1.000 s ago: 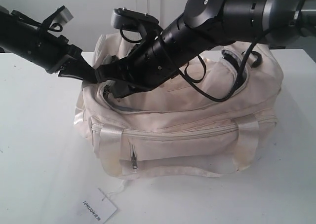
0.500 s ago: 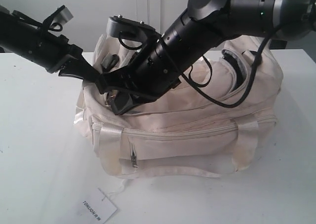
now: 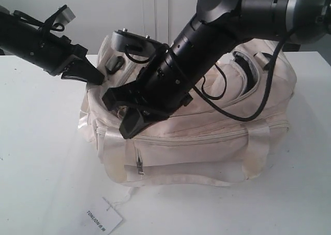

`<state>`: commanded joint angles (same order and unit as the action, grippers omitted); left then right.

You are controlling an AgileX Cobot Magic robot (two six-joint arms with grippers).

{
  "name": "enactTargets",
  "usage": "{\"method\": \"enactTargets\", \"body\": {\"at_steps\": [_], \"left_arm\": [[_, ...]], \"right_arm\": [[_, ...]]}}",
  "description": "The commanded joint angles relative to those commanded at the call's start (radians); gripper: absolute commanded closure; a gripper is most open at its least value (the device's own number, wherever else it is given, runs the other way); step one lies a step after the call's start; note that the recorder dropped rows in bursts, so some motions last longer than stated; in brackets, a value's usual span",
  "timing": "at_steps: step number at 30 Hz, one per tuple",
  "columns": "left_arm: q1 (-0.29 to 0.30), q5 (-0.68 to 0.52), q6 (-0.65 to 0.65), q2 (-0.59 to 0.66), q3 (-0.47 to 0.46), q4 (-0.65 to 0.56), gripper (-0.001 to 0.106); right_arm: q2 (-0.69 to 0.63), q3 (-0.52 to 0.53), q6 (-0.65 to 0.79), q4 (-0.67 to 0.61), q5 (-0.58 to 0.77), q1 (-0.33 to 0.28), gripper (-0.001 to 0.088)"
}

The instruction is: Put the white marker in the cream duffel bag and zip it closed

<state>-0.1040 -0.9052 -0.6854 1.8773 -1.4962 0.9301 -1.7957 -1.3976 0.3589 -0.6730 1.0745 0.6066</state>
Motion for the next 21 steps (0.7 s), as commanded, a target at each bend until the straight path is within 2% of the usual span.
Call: {"method": "enactTargets", "body": {"at_steps": [5, 9, 11, 12, 15, 17, 21], "left_arm": [[0.000, -0.014, 0.000, 0.000, 0.000, 0.005, 0.105], [0.000, -0.030, 0.000, 0.000, 0.000, 0.005, 0.105], [0.000, -0.030, 0.000, 0.000, 0.000, 0.005, 0.105], [0.000, -0.030, 0.000, 0.000, 0.000, 0.005, 0.105], [0.000, -0.030, 0.000, 0.000, 0.000, 0.005, 0.105], [0.000, -0.030, 0.000, 0.000, 0.000, 0.005, 0.105], [0.000, -0.030, 0.000, 0.000, 0.000, 0.005, 0.105]], "right_arm": [[-0.006, -0.004, -0.016, 0.000, -0.008, 0.000, 0.0868], [0.019, -0.014, -0.064, 0.000, -0.185, 0.000, 0.0864], [0.017, -0.014, -0.103, 0.004, -0.281, 0.000, 0.0774], [0.011, -0.008, -0.108, 0.004, -0.322, 0.000, 0.0683], [-0.028, -0.008, -0.113, 0.004, -0.376, 0.000, 0.0492], [-0.047, -0.008, -0.132, 0.004, -0.408, 0.000, 0.0442], [-0.056, -0.008, -0.134, 0.004, -0.442, 0.000, 0.0416]]}}
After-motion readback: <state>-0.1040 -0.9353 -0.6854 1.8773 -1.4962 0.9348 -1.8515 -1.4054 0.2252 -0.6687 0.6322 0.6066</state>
